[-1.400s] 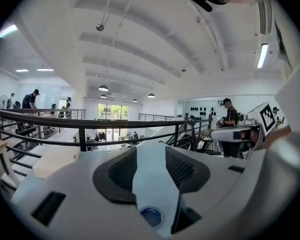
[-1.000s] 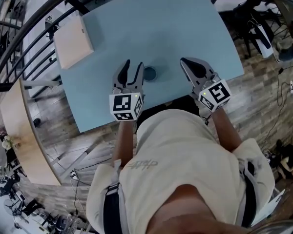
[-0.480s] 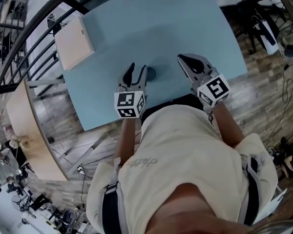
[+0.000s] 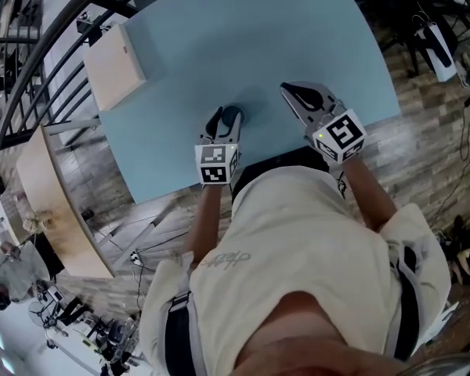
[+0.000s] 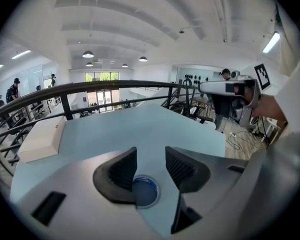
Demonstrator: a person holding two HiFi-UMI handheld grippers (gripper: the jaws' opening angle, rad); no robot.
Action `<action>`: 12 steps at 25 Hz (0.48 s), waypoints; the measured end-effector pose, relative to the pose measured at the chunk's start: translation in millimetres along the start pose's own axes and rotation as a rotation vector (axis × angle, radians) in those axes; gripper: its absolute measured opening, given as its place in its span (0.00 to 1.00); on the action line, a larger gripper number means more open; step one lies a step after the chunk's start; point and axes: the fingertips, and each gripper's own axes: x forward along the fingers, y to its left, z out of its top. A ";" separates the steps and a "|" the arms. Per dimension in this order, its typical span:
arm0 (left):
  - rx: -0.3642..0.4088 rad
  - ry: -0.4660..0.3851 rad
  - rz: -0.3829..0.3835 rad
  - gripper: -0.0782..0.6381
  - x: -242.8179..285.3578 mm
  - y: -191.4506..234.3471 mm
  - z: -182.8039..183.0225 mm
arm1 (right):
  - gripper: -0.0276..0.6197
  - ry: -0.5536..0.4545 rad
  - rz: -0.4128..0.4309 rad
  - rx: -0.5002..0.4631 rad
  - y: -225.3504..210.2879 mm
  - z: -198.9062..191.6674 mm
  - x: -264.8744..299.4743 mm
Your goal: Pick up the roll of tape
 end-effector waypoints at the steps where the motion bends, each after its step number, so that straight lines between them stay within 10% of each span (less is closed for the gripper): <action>1: 0.001 0.024 -0.001 0.38 4.9 -0.6 -8.1 | 0.05 0.006 0.007 0.008 -0.2 -5.0 1.3; 12: 0.036 0.262 -0.017 0.38 43.1 -5.6 -95.0 | 0.05 0.045 0.017 0.002 -8.8 -28.7 0.9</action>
